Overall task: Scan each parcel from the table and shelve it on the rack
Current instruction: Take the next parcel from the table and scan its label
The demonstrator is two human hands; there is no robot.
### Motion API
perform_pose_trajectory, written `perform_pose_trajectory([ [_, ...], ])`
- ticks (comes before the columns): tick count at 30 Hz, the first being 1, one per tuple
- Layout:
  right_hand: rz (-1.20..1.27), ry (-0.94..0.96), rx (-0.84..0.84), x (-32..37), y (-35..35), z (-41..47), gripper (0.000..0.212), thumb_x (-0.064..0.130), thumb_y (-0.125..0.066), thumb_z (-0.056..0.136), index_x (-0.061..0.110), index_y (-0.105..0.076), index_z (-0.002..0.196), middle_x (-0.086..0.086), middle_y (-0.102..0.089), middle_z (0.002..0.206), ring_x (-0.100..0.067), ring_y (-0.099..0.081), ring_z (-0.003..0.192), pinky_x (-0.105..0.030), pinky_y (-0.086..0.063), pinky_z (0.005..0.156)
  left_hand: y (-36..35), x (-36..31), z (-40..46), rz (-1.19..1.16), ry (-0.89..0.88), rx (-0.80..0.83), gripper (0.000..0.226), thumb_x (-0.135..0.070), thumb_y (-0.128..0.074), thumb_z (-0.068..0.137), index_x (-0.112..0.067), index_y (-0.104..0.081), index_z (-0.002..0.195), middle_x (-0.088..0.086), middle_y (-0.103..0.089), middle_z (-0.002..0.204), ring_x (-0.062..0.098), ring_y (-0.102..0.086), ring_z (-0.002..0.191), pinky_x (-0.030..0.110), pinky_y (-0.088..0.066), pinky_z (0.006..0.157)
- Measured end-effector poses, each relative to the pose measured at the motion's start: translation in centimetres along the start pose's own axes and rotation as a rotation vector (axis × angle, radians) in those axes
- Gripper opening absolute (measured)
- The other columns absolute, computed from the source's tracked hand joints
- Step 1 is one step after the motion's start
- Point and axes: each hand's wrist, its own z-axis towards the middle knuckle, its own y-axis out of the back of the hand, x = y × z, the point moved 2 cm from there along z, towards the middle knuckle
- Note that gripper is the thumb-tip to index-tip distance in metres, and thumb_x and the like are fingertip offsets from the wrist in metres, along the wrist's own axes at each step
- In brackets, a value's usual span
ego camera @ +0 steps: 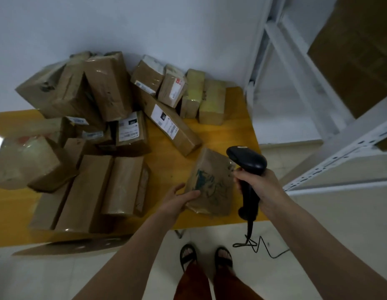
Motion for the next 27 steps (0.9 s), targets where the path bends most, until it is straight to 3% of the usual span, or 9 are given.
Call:
perform_pose_trajectory([
  [4, 0.032, -0.005, -0.055, -0.6, 0.7, -0.1, 0.007, -0.001, -0.067, 0.083, 0.002, -0.064, 0.078, -0.008, -0.06, 0.063, -0.018, -0.055, 0.054, -0.028, -0.047, 0.056, 1.6, 0.6, 1.2, 0.034, 0.103, 0.058, 0.083, -0.023, -0.086, 0.062, -0.02, -0.047, 0.135, 0.008, -0.06, 0.123, 0.024, -0.059, 0.108, 0.034, -0.052, 0.081],
  [7, 0.033, -0.002, -0.065, -1.0, 0.7, -0.2, 0.008, -0.002, -0.067, 0.082, 0.002, -0.063, 0.077, -0.012, -0.059, 0.066, -0.022, -0.053, 0.058, -0.032, -0.046, 0.06, 2.7, 0.7, 2.4, 0.197, 0.087, 0.012, 0.063, -0.022, -0.081, 0.078, -0.024, -0.051, 0.134, 0.005, -0.056, 0.133, 0.021, -0.052, 0.115, 0.033, -0.041, 0.089],
  [10, 0.05, -0.007, -0.073, -1.2, 0.5, -0.2, 0.008, -0.002, -0.066, 0.082, 0.002, -0.063, 0.076, -0.012, -0.058, 0.065, -0.021, -0.052, 0.057, -0.032, -0.045, 0.06, 1.8, -0.5, 2.9, 0.438, 0.022, -0.007, 0.069, -0.023, -0.075, 0.085, -0.018, -0.041, 0.145, 0.007, -0.054, 0.135, 0.021, -0.054, 0.113, 0.036, -0.047, 0.092],
  [12, 0.055, -0.013, -0.069, -1.3, 0.3, -0.2, 0.008, -0.002, -0.066, 0.082, 0.002, -0.063, 0.077, -0.011, -0.058, 0.065, -0.02, -0.053, 0.055, -0.03, -0.046, 0.059, 0.4, -1.5, 2.4, 0.817, -0.131, -0.109, 0.083, -0.036, -0.073, 0.085, -0.016, -0.027, 0.151, 0.01, -0.045, 0.142, 0.027, -0.047, 0.124, 0.039, -0.047, 0.097],
  [15, 0.061, -0.019, -0.067, -1.5, 0.0, -0.2, 0.007, -0.002, -0.067, 0.082, 0.003, -0.063, 0.078, -0.011, -0.059, 0.066, -0.018, -0.054, 0.053, -0.029, -0.046, 0.057, -3.0, -2.0, 0.5, 1.368, -0.52, -0.348, 0.096, -0.059, -0.066, 0.078, -0.016, -0.017, 0.149, 0.016, -0.03, 0.149, 0.035, -0.031, 0.135, 0.044, -0.033, 0.109],
  [17, 0.069, -0.021, -0.075, -1.6, -0.2, -0.2, 0.008, -0.001, -0.068, 0.082, 0.003, -0.064, 0.078, -0.012, -0.059, 0.067, -0.019, -0.054, 0.053, -0.029, -0.047, 0.056, -5.4, -1.1, 0.2, 1.416, -0.471, -0.326, 0.112, -0.074, -0.059, 0.073, -0.015, -0.007, 0.152, 0.021, -0.009, 0.158, 0.04, -0.013, 0.145, 0.049, -0.019, 0.116],
  [20, 0.077, -0.019, -0.08, -1.6, -0.2, -0.4, 0.008, -0.002, -0.068, 0.082, 0.003, -0.064, 0.077, -0.013, -0.059, 0.068, -0.02, -0.054, 0.054, -0.029, -0.046, 0.057, -7.0, 0.7, 1.0, 1.458, -0.207, -0.268, 0.131, -0.082, -0.06, 0.066, -0.019, 0.014, 0.153, 0.025, 0.016, 0.157, 0.045, 0.006, 0.146, 0.057, -0.01, 0.116],
  [25, 0.065, -0.002, -0.082, -1.4, 0.6, -0.6, 0.006, -0.002, -0.067, 0.081, 0.002, -0.063, 0.078, -0.017, -0.056, 0.072, -0.021, -0.051, 0.057, -0.032, -0.044, 0.061, -6.5, 0.1, 1.5, 1.376, -0.149, -0.306, 0.133, -0.063, -0.076, 0.062, -0.028, 0.016, 0.151, 0.022, -0.008, 0.149, 0.041, -0.02, 0.136, 0.052, -0.025, 0.109],
  [27, 0.073, -0.007, -0.099, -1.4, 1.0, -0.5, 0.007, -0.002, -0.068, 0.08, 0.004, -0.063, 0.078, -0.016, -0.057, 0.073, -0.023, -0.051, 0.061, -0.034, -0.045, 0.064, -4.9, -0.9, 2.1, 1.187, -0.131, -0.237, 0.133, -0.056, -0.082, 0.061, -0.032, 0.013, 0.152, 0.018, -0.012, 0.15, 0.039, -0.021, 0.137, 0.051, -0.027, 0.11],
])
